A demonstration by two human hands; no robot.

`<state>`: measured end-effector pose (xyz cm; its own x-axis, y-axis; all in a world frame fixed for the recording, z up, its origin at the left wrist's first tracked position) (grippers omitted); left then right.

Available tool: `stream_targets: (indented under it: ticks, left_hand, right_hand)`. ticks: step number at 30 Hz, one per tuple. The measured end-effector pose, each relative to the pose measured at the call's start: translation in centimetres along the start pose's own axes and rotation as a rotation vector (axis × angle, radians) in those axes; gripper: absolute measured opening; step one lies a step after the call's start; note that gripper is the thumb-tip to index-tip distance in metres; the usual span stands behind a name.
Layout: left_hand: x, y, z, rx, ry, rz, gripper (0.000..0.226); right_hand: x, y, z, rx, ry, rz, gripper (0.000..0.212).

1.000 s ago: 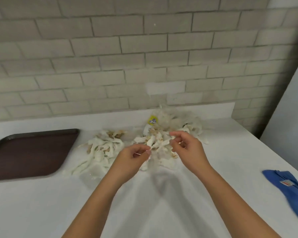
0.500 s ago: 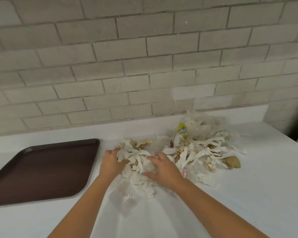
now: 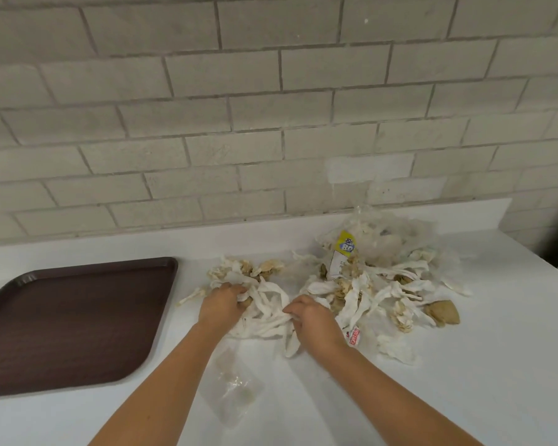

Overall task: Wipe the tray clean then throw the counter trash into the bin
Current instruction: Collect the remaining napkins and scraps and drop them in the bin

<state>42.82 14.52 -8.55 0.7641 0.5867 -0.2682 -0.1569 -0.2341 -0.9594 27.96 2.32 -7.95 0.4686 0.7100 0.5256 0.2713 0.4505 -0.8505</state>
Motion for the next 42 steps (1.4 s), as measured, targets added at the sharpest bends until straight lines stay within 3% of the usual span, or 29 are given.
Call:
stream_targets:
  ticks: [5,8,13,18,20,22,29,34,37,39,42]
  left_hand:
    - [-0.4,-0.1,-0.7,0.037,-0.018,0.032,0.034]
    - [-0.2,-0.5,-0.9,0.012,-0.069,0.212,0.023]
    - [-0.1,-2.0,-1.0,-0.063,-0.111,0.411,0.027]
    - [-0.4,-4.1,-0.8,-0.173,-0.118,0.696,0.048]
    - [-0.7,-4.8,-0.8,-0.201,-0.094,0.794,0.054]
    - [-1.1,-5.6,-0.8,-0.238,-0.095,0.854,0.040]
    - [-2.1,-7.9,-0.1,-0.298,-0.208,1.082,0.015]
    - [-2.0,-9.6,0.1,-0.370,-0.246,1.282,0.020]
    - [-2.1,-10.5,0.4,-0.432,-0.269,1.227,0.015]
    - [-2.3,-10.9,0.8,-0.474,-0.296,1.103,0.024]
    - [-2.5,-10.7,1.2,-0.489,-0.335,0.998,0.037]
  right_hand:
    - [0.6,-3.3,-0.1,-0.098,0.037,-0.225,0.044]
    - [0.8,-5.3,-0.4,-0.145,0.063,-0.356,0.038]
    - [0.1,-8.0,-0.3,-0.194,0.205,-0.691,0.033]
    - [0.2,-9.6,0.4,-0.205,0.251,-0.949,0.022]
    - [0.6,-10.2,0.7,-0.200,0.232,-0.946,0.034]
    - [0.8,-10.4,0.9,-0.183,0.239,-0.936,0.045]
    - [0.4,-9.9,1.0,-0.128,0.286,-1.023,0.014]
    - [0.6,-10.6,1.5,-0.091,0.233,-1.136,0.032]
    - [2.0,-9.8,2.4,0.015,0.183,-0.940,0.028]
    - [2.8,-8.0,2.9,0.074,0.162,-0.758,0.031]
    - [4.0,-4.6,3.3,0.036,0.059,-0.553,0.033]
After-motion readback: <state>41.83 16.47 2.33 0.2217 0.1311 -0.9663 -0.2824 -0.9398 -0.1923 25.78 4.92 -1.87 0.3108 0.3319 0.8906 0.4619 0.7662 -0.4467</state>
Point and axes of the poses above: each hand's wrist, its own z-axis away from the middle knuckle, its own y-axis out of the palm, x = y × z, the point moved 5 cm from there along -z, towards the middle knuckle, and after that the axes turned 14 degrees about y, right-handed, at the moved point
